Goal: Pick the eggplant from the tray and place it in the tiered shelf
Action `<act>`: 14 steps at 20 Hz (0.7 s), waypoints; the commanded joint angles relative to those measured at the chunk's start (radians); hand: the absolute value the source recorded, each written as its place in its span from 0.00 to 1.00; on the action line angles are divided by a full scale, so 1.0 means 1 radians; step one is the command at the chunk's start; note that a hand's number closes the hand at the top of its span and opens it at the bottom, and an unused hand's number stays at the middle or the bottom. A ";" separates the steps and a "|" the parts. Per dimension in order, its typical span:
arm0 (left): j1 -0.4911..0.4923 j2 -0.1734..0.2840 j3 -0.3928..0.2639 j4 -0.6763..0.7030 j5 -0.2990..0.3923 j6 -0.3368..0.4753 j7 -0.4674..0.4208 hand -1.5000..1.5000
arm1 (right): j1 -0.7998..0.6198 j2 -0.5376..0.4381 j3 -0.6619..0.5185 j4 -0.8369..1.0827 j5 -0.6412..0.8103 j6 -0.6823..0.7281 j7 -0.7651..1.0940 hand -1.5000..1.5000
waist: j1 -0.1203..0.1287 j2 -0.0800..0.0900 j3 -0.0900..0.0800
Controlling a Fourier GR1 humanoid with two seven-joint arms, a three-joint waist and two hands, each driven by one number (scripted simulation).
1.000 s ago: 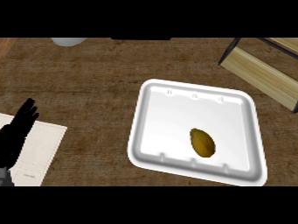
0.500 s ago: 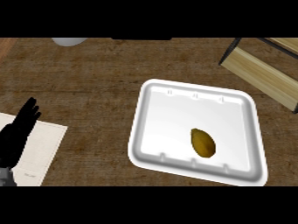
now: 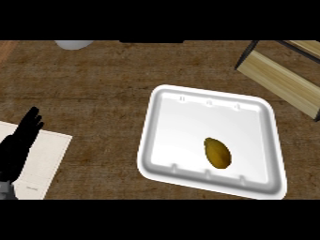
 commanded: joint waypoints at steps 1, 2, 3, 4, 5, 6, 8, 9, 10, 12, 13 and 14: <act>0.020 0.015 0.017 -0.033 0.018 -0.013 0.026 0.50 | 0.034 0.034 -0.067 -0.094 -0.102 -0.004 0.022 0.00 | -0.017 -0.009 0.000; -0.001 0.025 0.026 -0.015 0.037 -0.035 0.025 0.50 | 0.018 0.046 -0.077 -0.066 -0.110 -0.042 0.019 0.00 | -0.008 -0.004 0.000; -0.005 0.001 0.004 -0.026 0.005 0.003 0.032 0.50 | 0.015 0.032 -0.105 -0.062 -0.148 -0.034 -0.007 0.00 | -0.009 -0.004 0.000; 0.027 0.003 0.008 -0.010 0.015 -0.024 0.001 0.50 | -0.004 0.011 -0.117 -0.065 -0.167 0.003 0.014 0.00 | -0.008 -0.004 0.000; 0.040 -0.006 -0.001 -0.041 -0.002 -0.006 -0.005 0.50 | 0.005 0.015 -0.125 -0.089 -0.186 -0.004 0.011 0.00 | -0.009 -0.005 0.000; -0.006 0.010 0.019 0.059 -0.001 -0.017 -0.039 0.50 | -0.012 0.019 -0.129 -0.115 -0.201 -0.002 0.026 0.00 | -0.016 -0.004 -0.001; -0.004 -0.012 0.004 0.024 -0.017 0.016 -0.005 0.50 | 0.025 -0.007 -0.164 -0.191 -0.255 0.034 0.021 0.00 | -0.026 -0.008 0.000; 0.028 -0.025 -0.002 -0.041 -0.003 0.016 0.023 0.50 | 0.001 -0.003 -0.168 -0.182 -0.260 0.002 0.026 0.00 | -0.012 -0.007 0.000; 0.042 0.015 0.025 -0.019 0.016 -0.027 -0.007 0.50 | 0.005 -0.023 -0.179 -0.234 -0.293 0.052 0.032 0.00 | -0.018 -0.009 0.000; 0.007 -0.019 -0.007 -0.046 -0.011 0.017 0.039 0.50 | 0.043 -0.031 -0.191 -0.328 -0.325 0.074 0.051 0.00 | -0.028 -0.011 0.000; 0.019 0.015 0.034 -0.030 0.025 -0.016 0.026 0.50 | 0.051 -0.080 -0.217 -0.351 -0.351 0.111 0.044 0.00 | -0.031 -0.012 0.000; 0.029 0.014 0.026 -0.026 0.018 -0.023 0.025 0.50 | 0.076 -0.024 -0.195 -0.452 -0.349 0.101 0.109 0.00 | -0.032 -0.013 -0.001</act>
